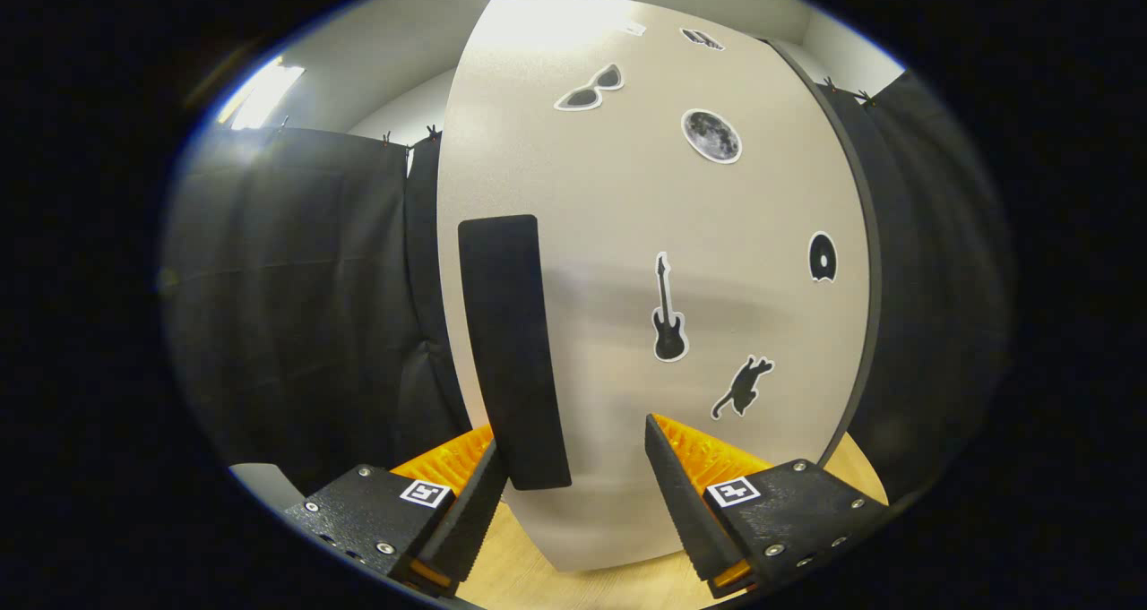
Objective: Open the shoe cabinet door, grab the shoes and put them into the shoe cabinet, then close the shoe cabinet door.
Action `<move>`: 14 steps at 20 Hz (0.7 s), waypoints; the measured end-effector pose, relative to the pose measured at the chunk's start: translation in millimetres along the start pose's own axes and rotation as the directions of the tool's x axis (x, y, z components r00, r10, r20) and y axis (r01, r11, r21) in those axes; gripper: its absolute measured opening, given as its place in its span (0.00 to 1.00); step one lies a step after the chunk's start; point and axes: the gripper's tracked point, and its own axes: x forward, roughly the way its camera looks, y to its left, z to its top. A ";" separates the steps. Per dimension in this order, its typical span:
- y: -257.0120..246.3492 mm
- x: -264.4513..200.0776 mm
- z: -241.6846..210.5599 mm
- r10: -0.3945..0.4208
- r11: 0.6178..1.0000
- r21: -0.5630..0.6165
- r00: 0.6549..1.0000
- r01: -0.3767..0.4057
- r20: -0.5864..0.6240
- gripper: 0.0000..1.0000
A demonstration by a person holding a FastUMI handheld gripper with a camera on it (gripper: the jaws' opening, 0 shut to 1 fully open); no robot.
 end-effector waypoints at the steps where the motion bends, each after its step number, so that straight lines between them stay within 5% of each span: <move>1: 0.8 6.9 -1.1 0.002 1.000 0.004 1.000 -0.002 -0.002 0.89; 14: 1.9 38.8 -1.3 -0.187 0.981 -0.037 0.980 0.189 0.070 0.95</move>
